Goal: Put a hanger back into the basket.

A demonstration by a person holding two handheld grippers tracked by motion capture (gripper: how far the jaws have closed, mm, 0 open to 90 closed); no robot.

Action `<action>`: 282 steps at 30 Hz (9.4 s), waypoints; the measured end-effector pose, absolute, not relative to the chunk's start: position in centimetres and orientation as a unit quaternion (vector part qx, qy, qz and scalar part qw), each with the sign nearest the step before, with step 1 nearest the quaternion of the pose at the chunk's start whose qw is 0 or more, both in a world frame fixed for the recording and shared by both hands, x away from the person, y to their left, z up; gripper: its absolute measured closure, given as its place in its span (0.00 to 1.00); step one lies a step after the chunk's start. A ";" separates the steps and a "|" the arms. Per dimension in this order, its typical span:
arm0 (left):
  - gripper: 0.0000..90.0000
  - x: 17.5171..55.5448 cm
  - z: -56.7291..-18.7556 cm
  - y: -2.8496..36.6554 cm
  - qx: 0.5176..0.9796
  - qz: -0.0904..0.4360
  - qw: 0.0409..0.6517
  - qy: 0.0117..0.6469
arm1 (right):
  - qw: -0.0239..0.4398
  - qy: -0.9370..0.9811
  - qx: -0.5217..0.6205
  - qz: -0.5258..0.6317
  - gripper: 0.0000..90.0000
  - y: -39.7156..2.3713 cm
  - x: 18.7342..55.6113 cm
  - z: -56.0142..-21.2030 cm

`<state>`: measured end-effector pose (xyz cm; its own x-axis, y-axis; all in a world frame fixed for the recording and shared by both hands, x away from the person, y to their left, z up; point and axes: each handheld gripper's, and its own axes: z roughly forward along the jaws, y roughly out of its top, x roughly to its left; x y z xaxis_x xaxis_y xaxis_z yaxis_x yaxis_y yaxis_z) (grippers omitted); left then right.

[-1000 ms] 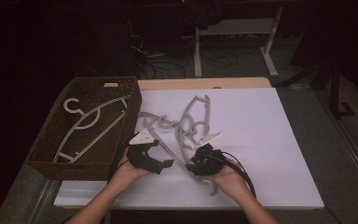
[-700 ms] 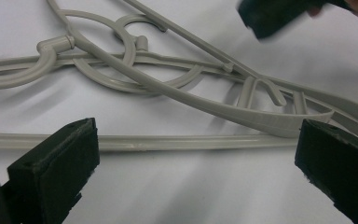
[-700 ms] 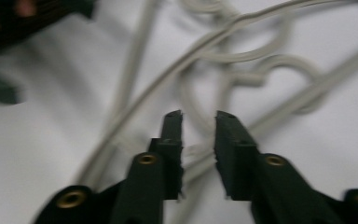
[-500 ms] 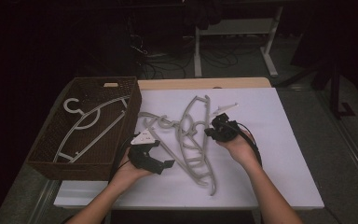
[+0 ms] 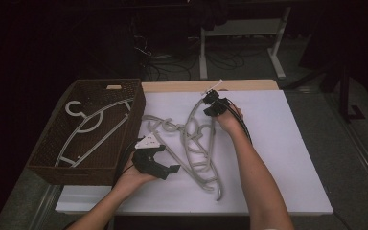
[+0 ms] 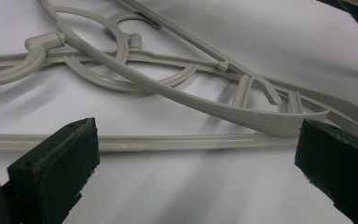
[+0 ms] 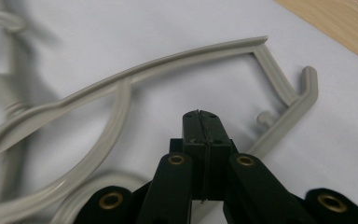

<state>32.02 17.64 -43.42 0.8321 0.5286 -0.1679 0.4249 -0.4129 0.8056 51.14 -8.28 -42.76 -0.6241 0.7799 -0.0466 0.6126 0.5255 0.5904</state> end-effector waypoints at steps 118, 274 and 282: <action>0.90 40.1 -41.4 6.1 0.850 -0.010 0.411 0.329 | 0.125 0.836 0.420 0.332 0.95 -20.4 35.8 -43.0; 0.07 33.9 -38.2 17.0 0.830 0.047 0.489 0.263 | 0.045 0.908 0.290 0.300 0.99 -12.1 26.9 -43.8; 0.07 33.9 -38.6 17.2 0.831 0.043 0.486 0.267 | 0.076 0.902 0.324 0.276 0.99 -14.4 28.2 -43.8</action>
<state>33.89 17.21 -38.63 0.8537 0.4852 -0.1890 0.4025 -0.3846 0.8307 28.19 -14.37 -43.79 -0.7782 0.6266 0.0424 0.5432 0.6377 0.5462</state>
